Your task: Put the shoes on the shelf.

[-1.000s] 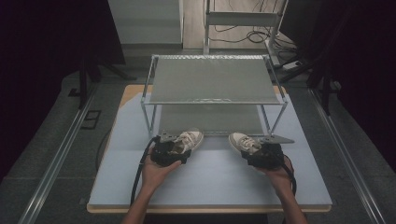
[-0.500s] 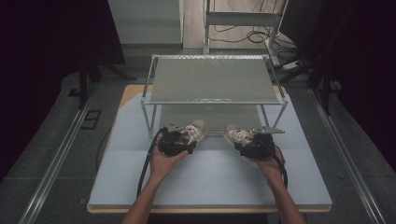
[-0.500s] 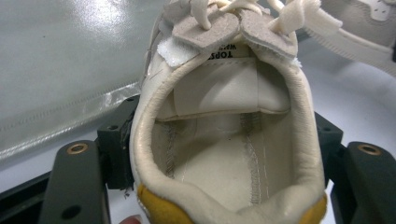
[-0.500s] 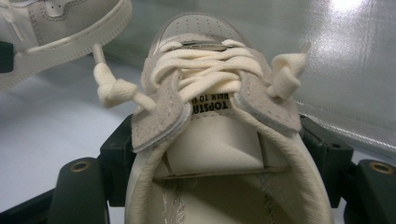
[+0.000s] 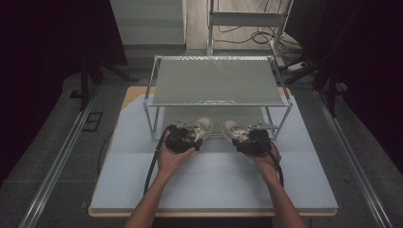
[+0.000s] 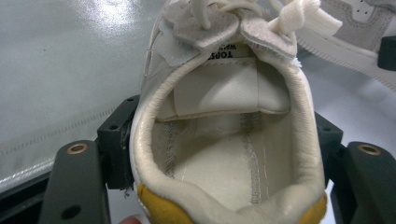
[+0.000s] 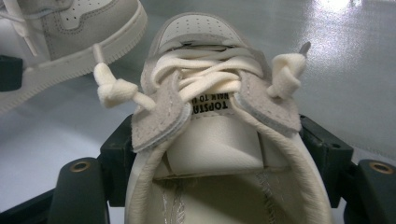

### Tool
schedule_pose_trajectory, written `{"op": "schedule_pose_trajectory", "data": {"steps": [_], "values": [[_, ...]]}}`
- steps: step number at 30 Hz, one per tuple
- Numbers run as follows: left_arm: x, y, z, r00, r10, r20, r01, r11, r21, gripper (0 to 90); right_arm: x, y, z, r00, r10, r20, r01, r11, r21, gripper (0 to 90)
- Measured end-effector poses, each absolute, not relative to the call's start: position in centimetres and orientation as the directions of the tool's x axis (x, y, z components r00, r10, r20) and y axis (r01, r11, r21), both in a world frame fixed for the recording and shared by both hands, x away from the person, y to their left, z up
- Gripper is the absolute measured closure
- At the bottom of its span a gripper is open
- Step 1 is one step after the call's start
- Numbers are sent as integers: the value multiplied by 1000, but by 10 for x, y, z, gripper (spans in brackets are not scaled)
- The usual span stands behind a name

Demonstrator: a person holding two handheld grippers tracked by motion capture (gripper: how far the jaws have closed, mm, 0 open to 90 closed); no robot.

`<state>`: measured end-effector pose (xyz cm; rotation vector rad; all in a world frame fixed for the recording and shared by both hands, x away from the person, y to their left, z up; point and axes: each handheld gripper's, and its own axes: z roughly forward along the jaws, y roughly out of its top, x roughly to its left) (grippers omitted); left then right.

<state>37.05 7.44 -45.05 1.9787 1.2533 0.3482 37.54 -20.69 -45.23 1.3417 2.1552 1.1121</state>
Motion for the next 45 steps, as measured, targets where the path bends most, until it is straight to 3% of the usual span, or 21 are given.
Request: {"op": "schedule_pose_trajectory", "data": {"steps": [45], "values": [[417, 63, -454, 460, 882, -100, 660, -264, 703, 301, 419, -170, -458, -433, 900, 60, 605, 240, 759, 280]]}}
